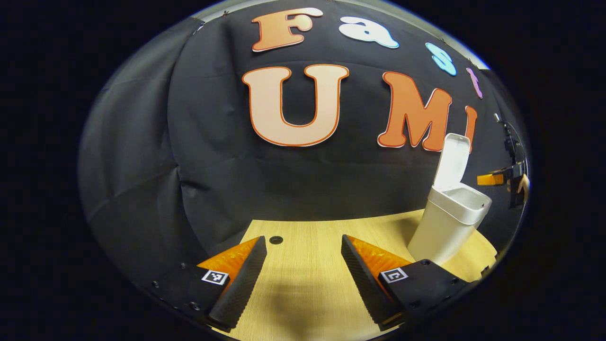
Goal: Press the lid of the desktop garbage bin to open it, pick up the crumpled paper on the desktop and throw it into the bin, then pick up the pop can on the desktop and drop it into the bin, and finally close the garbage bin lid.
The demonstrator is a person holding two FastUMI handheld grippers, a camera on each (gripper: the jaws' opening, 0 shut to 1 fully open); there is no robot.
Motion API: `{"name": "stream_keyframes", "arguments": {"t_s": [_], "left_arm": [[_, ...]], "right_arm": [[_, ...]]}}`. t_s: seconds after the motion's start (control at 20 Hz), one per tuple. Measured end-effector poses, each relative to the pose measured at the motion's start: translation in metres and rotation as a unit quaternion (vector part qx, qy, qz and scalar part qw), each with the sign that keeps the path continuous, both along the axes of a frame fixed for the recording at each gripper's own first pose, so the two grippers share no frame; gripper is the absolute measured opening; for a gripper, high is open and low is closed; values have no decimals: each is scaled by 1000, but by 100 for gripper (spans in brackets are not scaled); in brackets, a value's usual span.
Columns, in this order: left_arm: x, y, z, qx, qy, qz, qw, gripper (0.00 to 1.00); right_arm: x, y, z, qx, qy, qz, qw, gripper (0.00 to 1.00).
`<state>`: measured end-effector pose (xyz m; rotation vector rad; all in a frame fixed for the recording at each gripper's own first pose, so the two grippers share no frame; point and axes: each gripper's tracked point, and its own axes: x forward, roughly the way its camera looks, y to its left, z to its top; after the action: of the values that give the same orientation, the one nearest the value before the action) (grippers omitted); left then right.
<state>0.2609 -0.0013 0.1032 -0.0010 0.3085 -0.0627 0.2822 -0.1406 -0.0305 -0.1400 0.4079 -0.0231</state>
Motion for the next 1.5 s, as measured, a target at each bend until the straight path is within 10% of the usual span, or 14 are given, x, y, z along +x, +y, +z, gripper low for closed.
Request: {"name": "stream_keyframes", "arguments": {"t_s": [0.3,0.65,1.5], "left_arm": [[-2,3,1,-3,-3,0,1000,100],[2,5,5,3,-6,0,1000,100],[15,22,-10,10,13,21,1000,100]], "right_arm": [[31,9,110,-17,-52,12,998,97],[82,12,160,93,-66,-11,993,96],[127,7,101,83,14,-7,996,96]]}}
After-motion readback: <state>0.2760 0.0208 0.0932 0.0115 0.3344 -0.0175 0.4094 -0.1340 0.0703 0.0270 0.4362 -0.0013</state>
